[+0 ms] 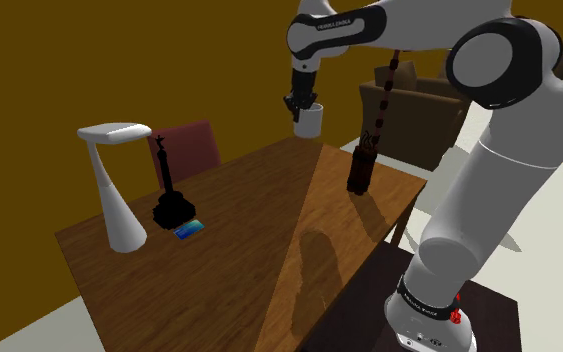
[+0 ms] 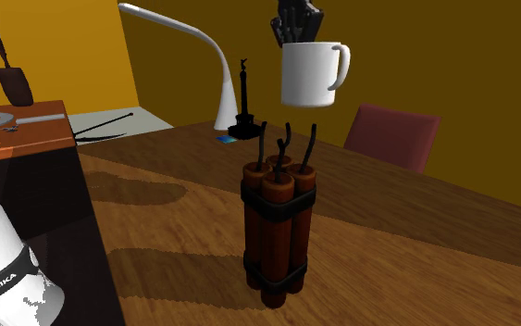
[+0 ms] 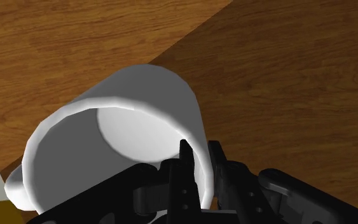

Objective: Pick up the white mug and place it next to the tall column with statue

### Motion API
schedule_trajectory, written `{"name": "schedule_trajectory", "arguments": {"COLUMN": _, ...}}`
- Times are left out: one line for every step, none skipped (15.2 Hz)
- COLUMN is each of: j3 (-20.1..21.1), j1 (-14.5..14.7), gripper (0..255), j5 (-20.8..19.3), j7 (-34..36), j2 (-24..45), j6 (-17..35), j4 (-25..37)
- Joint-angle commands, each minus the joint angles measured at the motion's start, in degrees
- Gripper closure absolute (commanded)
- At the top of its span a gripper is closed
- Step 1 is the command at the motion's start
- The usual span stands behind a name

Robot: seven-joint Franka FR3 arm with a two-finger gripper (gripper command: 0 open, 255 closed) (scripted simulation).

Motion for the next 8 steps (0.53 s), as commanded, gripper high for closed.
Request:
{"name": "schedule_trajectory", "arguments": {"j3": 0.03, "j1": 0.03, "gripper": 255, "j5": 0.05, "j7": -0.01, "j2": 0.18, "j6": -1.63, "j4": 1.8}}
{"name": "schedule_trajectory", "arguments": {"j3": 0.03, "j1": 0.04, "gripper": 255, "j5": 0.07, "j7": -0.04, "j2": 0.25, "j6": -2.41, "j4": 2.65}}
{"name": "schedule_trajectory", "arguments": {"j3": 0.03, "j1": 0.04, "gripper": 255, "j5": 0.1, "j7": -0.07, "j2": 0.33, "j6": -3.19, "j4": 3.52}}
{"name": "schedule_trajectory", "arguments": {"j3": 0.03, "j1": 0.04, "gripper": 255, "j5": 0.12, "j7": -0.1, "j2": 0.43, "j6": -3.98, "j4": 4.4}}
{"name": "schedule_trajectory", "arguments": {"j3": 0.03, "j1": 0.04, "gripper": 255, "j5": 0.15, "j7": -0.13, "j2": 0.54, "j6": -4.77, "j4": 5.3}}
{"name": "schedule_trajectory", "arguments": {"j3": 0.03, "j1": 0.05, "gripper": 255, "j5": 0.19, "j7": -0.16, "j2": 0.67, "j6": -5.57, "j4": 6.22}}
{"name": "schedule_trajectory", "arguments": {"j3": 0.02, "j1": 0.05, "gripper": 255, "j5": 0.22, "j7": -0.2, "j2": 0.81, "j6": -6.36, "j4": 7.15}}
{"name": "schedule_trajectory", "arguments": {"j3": 0.02, "j1": 0.05, "gripper": 255, "j5": 0.26, "j7": -0.24, "j2": 0.96, "j6": -7.17, "j4": 8.1}}
